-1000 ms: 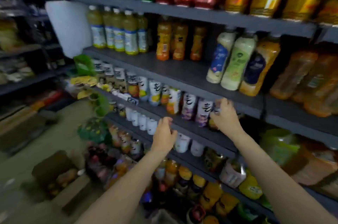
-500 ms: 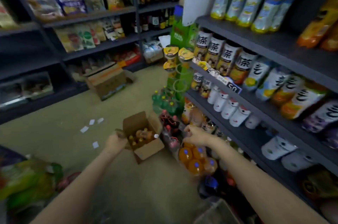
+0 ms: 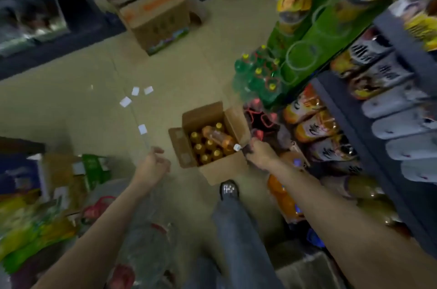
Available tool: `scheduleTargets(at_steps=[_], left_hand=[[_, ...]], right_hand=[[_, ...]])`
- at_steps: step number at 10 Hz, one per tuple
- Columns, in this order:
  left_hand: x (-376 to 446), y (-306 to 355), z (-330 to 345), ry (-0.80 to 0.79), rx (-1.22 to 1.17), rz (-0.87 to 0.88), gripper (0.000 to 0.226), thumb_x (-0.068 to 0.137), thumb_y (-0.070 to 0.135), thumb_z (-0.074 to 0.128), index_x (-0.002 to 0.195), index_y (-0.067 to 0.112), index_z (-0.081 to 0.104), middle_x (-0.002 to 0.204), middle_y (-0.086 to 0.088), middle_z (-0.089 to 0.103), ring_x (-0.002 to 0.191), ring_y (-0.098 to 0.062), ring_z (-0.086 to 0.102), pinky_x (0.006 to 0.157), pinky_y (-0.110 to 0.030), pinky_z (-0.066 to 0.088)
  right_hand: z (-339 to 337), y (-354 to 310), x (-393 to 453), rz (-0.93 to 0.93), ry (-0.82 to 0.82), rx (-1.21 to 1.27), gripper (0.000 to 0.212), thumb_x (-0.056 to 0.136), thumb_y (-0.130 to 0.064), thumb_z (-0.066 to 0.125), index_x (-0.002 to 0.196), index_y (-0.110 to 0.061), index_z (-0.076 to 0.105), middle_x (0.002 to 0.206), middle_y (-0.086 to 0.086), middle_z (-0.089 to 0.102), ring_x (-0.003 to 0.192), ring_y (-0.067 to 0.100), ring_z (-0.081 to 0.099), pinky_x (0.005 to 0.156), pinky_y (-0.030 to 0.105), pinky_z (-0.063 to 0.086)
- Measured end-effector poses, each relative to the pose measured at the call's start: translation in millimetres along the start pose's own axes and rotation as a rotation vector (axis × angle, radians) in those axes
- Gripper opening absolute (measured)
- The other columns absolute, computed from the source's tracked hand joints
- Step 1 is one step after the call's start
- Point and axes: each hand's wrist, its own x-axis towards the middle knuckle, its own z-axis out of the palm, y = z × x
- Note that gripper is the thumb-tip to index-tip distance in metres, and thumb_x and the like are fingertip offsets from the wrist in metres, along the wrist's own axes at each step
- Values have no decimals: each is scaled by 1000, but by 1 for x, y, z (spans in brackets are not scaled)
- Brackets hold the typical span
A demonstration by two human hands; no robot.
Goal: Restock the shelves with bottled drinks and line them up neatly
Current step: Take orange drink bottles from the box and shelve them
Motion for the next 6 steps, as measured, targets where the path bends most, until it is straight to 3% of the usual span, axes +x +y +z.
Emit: scheduleTargets(at_steps=[1, 2, 3, 4, 5, 6], left_hand=[[63, 10, 26, -59, 5, 18, 25, 91, 7, 52, 114, 9, 44, 80, 0, 58, 82, -23, 61, 67, -28, 44], [116, -5, 67, -144, 92, 89, 25, 90, 5, 52, 112, 13, 42, 79, 5, 53, 70, -8, 54, 56, -18, 43], [155, -34, 112, -154, 230, 199, 21, 93, 3, 47, 112, 9, 47, 76, 5, 50, 66, -5, 52, 55, -11, 44], [185, -65, 142, -175, 208, 101, 25, 91, 8, 49, 116, 7, 50, 81, 4, 55, 82, -24, 60, 75, -33, 48], [200, -82, 150, -147, 53, -4, 14, 91, 6, 50, 104, 9, 52, 92, -8, 61, 87, -28, 60, 79, -39, 50], [191, -73, 145, -163, -352, -188, 19, 88, -4, 51, 94, 14, 48, 91, -9, 58, 82, -23, 58, 73, -31, 50]], right_hand=[[34, 3, 67, -66, 22, -178, 33, 90, -3, 45, 123, -3, 45, 125, 19, 53, 115, 35, 51, 90, 37, 42], [81, 4, 131, -172, 20, -396, 36, 93, -6, 37, 129, -5, 40, 132, 18, 48, 125, 35, 41, 104, 42, 33], [134, 11, 187, -229, 61, -570, 51, 91, -12, 13, 135, -6, 37, 138, 26, 39, 132, 38, 31, 110, 48, 21], [172, 11, 236, -161, 21, -747, 51, 92, -10, 41, 140, -7, 24, 140, 29, 35, 134, 41, 24, 112, 51, 17], [173, 2, 257, -91, -80, -844, 64, 87, -4, 51, 140, 1, 17, 139, 29, 32, 131, 40, 26, 110, 48, 19], [156, -5, 248, -86, -45, -808, 55, 89, -13, 52, 137, 1, 29, 136, 22, 39, 123, 35, 36, 105, 42, 28]])
